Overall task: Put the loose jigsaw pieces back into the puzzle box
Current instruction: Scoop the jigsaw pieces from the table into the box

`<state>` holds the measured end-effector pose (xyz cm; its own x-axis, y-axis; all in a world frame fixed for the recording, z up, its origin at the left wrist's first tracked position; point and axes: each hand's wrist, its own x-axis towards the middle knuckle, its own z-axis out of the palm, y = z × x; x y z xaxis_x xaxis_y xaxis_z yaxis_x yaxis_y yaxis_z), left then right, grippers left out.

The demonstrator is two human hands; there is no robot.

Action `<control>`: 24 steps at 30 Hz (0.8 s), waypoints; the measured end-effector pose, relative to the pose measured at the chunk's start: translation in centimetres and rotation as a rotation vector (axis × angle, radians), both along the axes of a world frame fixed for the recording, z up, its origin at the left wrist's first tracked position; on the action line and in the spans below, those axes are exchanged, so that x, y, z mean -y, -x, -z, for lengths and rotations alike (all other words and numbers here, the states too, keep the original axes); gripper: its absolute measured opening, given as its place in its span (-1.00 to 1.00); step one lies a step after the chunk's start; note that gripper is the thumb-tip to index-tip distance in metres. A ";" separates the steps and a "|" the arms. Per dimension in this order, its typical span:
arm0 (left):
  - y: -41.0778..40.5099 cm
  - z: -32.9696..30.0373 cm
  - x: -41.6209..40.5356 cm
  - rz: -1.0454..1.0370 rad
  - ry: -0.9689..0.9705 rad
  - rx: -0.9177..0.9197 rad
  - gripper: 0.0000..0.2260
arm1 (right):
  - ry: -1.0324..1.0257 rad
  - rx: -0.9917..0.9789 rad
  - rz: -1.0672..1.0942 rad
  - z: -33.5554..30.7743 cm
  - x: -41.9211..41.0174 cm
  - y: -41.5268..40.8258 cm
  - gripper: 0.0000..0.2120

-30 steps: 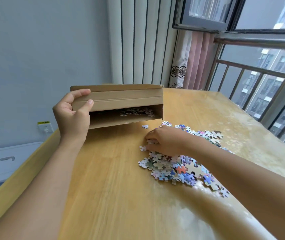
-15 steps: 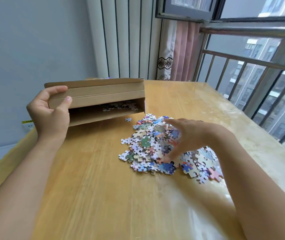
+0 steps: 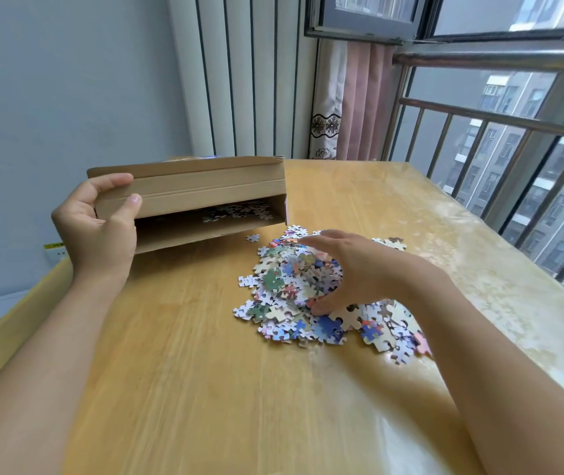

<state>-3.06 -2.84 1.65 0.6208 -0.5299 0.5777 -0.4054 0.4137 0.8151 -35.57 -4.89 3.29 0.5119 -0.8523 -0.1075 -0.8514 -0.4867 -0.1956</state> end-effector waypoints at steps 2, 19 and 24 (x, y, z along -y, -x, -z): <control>-0.1 0.1 0.1 0.003 0.000 0.003 -0.81 | 0.025 0.027 -0.086 -0.2 -0.4 -0.2 0.00; -0.2 0.0 0.2 0.004 0.010 0.005 -0.82 | 0.297 -0.045 -0.282 1.4 -0.3 -3.3 -0.51; -0.4 -0.3 0.2 0.008 0.012 0.001 -0.82 | 0.313 -0.037 -0.224 1.0 0.4 -2.7 -0.54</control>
